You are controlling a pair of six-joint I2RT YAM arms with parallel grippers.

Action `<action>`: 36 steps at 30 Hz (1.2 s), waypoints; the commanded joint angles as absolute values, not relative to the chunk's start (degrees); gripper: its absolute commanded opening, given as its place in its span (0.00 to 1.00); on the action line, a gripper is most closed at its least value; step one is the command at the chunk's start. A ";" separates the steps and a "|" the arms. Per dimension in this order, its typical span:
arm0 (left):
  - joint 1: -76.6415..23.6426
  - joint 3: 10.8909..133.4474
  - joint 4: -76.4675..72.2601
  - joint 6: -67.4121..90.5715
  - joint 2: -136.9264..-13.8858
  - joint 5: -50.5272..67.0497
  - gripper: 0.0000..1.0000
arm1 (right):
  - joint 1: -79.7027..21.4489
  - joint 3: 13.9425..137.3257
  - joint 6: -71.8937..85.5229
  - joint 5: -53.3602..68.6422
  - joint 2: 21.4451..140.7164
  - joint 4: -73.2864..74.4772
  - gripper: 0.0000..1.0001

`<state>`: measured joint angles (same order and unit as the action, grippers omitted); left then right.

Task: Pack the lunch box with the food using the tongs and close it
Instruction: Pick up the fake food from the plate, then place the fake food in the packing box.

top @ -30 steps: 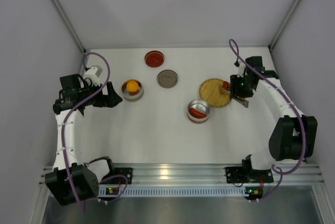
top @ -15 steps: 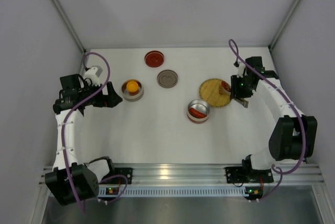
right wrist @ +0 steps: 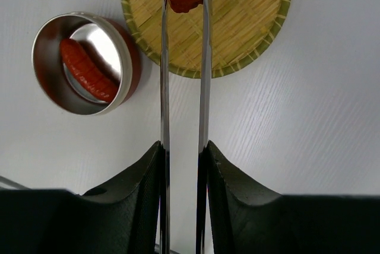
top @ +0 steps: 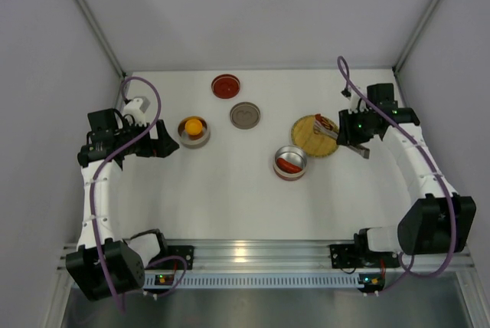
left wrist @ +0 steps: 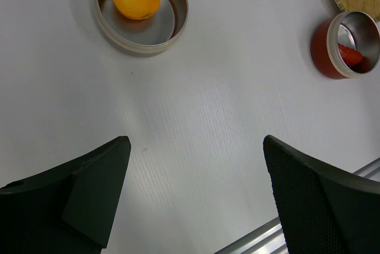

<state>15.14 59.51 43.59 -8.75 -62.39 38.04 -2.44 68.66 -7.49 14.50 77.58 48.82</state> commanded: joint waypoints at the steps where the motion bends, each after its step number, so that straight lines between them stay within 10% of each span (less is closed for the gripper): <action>1: 15.47 59.85 42.54 -9.67 -61.26 38.85 0.98 | -1.85 71.72 -14.39 22.40 72.87 52.82 0.22; 36: 15.47 59.59 43.07 -9.76 -61.52 39.82 0.98 | -8.00 71.98 -35.16 29.80 74.27 66.71 0.19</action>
<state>15.14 59.51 43.75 -8.75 -62.39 38.33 -6.98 71.68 -33.95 29.95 74.06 67.37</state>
